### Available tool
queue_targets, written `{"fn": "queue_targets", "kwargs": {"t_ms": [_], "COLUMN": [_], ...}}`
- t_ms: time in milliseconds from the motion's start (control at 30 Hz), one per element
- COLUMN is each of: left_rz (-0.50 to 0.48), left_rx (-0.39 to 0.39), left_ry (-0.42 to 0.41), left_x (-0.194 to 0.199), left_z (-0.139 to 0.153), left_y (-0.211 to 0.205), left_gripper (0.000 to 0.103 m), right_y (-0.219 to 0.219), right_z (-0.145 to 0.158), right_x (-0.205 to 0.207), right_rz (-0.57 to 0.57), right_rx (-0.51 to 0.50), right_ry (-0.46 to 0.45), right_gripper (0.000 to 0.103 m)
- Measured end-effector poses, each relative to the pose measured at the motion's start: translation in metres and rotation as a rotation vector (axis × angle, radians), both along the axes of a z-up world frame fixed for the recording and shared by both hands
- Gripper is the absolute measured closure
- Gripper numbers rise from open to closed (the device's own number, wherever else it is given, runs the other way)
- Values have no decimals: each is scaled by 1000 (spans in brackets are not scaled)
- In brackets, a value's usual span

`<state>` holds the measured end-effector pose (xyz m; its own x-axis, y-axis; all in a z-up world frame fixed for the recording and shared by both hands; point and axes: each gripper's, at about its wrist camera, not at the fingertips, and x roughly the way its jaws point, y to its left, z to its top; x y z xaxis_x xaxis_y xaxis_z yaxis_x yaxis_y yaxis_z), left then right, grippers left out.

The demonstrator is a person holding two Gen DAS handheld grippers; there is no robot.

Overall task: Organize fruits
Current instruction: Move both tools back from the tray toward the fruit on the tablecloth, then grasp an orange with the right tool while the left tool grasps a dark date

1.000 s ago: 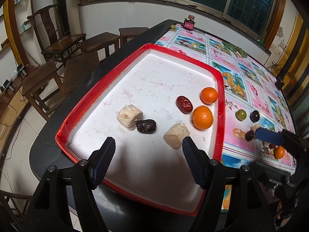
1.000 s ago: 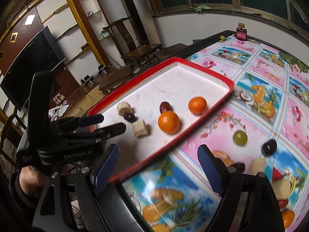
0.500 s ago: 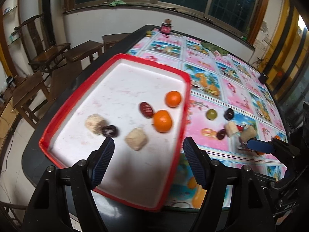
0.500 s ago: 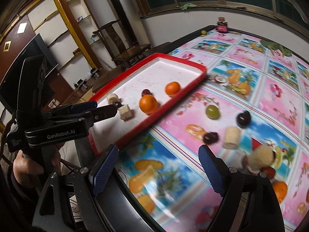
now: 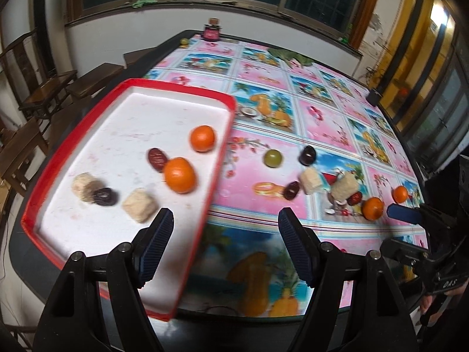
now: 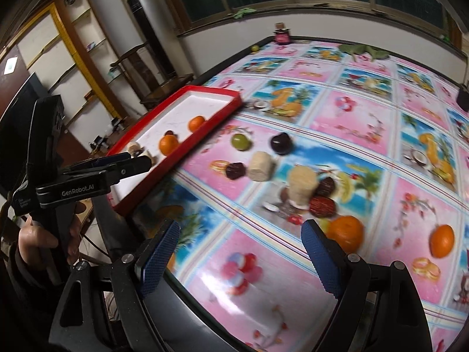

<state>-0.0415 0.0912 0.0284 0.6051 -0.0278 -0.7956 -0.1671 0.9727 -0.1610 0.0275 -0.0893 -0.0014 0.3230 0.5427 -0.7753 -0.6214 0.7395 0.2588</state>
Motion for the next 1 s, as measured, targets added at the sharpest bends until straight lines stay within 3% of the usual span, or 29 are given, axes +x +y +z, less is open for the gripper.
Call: {"fn": "queue_targets", "kwargs": {"t_ms": [567,600,667,767,833,1000], "left_rz": [-132,-143,-173,-207,-233,-248], "left_rx": [-7,-12,-15,-13,-17,6], "left_ry": [28,32,52,68,72,70], "left_x": [36,39,46,55,60,69], "left_z": [-27,-28,-32,-38,-41,-42], "left_y": [-41,-42,-45,-52,-56,-60], "left_gripper": [30,32,54,57,64,64], "right_y": [-41,-42,-44,-43,-43,-41], "right_z": [-19,-21,-24,-27,-29,-31], "right_x": [26,28,31,33,35,36], "right_rz": [-139,-146,-151,-150,-150,-150], "right_rx": [-60,-68,-74,-75,-78,-90], "right_ry": [10,4,7,13,15,8], "right_gripper": [17,18,20,30,32,34]}}
